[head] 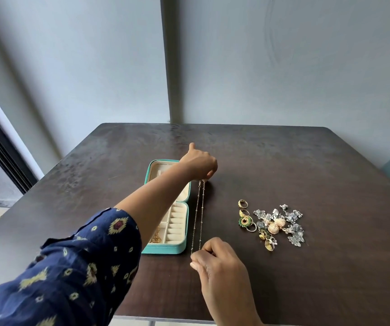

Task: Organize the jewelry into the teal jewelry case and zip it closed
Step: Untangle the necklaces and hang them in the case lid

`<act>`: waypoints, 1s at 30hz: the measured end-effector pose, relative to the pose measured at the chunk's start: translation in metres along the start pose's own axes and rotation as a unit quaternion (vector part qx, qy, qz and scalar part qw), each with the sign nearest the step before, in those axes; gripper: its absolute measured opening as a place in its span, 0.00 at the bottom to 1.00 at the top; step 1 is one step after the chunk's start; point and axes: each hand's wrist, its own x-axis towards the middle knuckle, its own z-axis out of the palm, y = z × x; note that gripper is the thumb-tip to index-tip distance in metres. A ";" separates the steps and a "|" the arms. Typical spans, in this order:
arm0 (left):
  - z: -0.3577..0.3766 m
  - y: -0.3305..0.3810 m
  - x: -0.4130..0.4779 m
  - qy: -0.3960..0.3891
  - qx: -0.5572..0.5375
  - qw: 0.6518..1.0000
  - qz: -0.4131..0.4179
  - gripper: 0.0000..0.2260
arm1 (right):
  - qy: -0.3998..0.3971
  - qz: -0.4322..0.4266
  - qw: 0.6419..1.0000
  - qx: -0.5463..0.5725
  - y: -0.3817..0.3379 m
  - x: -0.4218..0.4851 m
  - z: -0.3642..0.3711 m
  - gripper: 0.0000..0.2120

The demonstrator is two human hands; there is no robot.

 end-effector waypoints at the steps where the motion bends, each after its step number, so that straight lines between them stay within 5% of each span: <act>1: 0.000 0.000 0.000 0.000 -0.004 1.000 0.000 0.10 | -0.001 0.000 1.000 -0.001 0.000 0.000 0.000 0.15; 9: 0.003 -0.001 -0.005 0.018 -0.065 0.998 -0.008 0.09 | -0.013 0.018 1.000 0.021 -0.002 0.000 -0.003 0.02; 16: -0.005 -0.009 -0.021 0.100 -0.182 0.977 -0.052 0.05 | -0.023 0.034 0.998 0.051 -0.003 0.002 -0.008 0.06; 22: -0.004 -0.018 -0.068 0.220 -0.355 0.902 -0.107 0.04 | -0.024 0.053 0.995 0.080 -0.002 0.002 -0.010 0.07; 30: 0.009 -0.012 -0.141 0.354 -0.446 0.798 -0.196 0.02 | -0.037 0.082 0.990 0.110 0.001 0.004 -0.012 0.08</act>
